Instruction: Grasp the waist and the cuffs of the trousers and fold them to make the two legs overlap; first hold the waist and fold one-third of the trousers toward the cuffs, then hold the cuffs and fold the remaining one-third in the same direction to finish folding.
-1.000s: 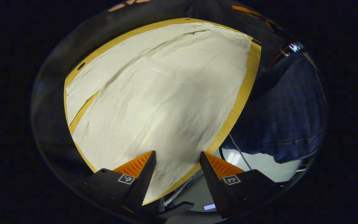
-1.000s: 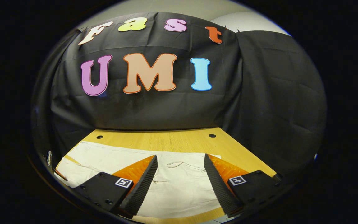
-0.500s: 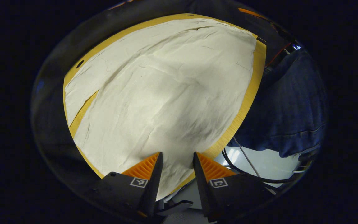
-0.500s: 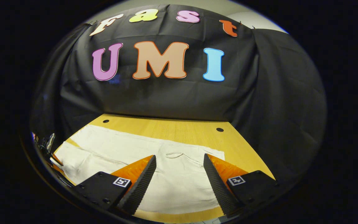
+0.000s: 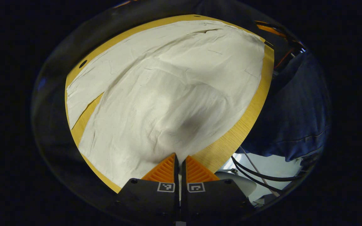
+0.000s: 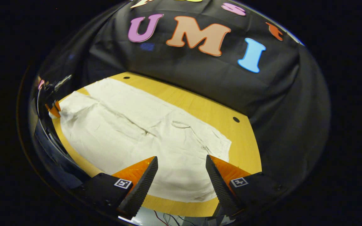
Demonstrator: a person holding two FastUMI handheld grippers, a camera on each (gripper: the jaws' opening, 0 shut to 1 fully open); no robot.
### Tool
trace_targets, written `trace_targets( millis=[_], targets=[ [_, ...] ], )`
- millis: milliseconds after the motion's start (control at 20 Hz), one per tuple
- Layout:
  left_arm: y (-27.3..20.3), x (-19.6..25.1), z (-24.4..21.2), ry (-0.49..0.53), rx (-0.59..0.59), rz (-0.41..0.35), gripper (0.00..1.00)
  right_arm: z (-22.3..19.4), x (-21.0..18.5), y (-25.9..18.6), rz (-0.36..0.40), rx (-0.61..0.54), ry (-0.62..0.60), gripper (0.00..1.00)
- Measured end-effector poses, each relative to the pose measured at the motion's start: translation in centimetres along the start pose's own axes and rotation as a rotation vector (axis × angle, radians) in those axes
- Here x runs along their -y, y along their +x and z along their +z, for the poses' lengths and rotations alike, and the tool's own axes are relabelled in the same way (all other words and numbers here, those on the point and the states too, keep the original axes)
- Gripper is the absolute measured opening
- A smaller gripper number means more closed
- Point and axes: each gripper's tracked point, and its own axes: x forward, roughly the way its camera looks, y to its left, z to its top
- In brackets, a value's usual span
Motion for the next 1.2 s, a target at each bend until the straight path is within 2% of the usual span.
trace_targets(
  millis=[200, 400, 600, 800, 950, 1000, 1050, 1100, 1150, 1200],
  targets=[
    [-0.1, -0.1, 0.1, -0.022, 0.006, -0.007, 0.0, -4.9, -1.9, 1.0, 0.122, -0.13, -0.134, 0.98],
    [0.0, -0.1, 0.3, -0.027, 0.018, 0.022, 0.0, -10.1, -3.0, 2.2, 0.236, -0.284, -0.232, 0.98],
    [0.1, -0.2, 0.2, -0.037, 0.01, 0.024, 0.0, -12.9, -3.7, 3.1, 0.318, -0.372, -0.331, 0.98],
    [0.2, -0.2, 0.3, -0.054, 0.001, 0.006, 0.0, -13.6, -4.3, 3.4, 0.386, -0.429, -0.334, 0.97],
    [0.2, -0.2, 0.4, -0.044, -0.003, 0.004, 0.0, -14.0, -4.7, 3.5, 0.443, -0.486, -0.305, 0.93],
    [0.3, -0.2, 0.3, -0.044, -0.004, 0.002, 0.0, -14.1, -4.7, 3.5, 0.458, -0.504, -0.294, 0.87],
    [0.3, -0.3, 0.4, -0.046, -0.004, -0.001, 0.0, -13.8, -4.5, 3.6, 0.461, -0.511, -0.293, 0.9],
    [0.3, -0.3, 0.4, -0.049, -0.004, -0.005, 0.0, -13.9, -4.3, 3.9, 0.462, -0.517, -0.292, 0.86],
    [0.3, -0.3, 0.4, -0.052, -0.003, -0.01, 0.0, -13.8, -4.2, 3.9, 0.459, -0.519, -0.291, 0.86],
    [0.3, -0.3, 0.4, -0.057, -0.003, -0.017, 0.0, -13.8, -4.1, 3.9, 0.452, -0.522, -0.282, 0.8]
  ],
)
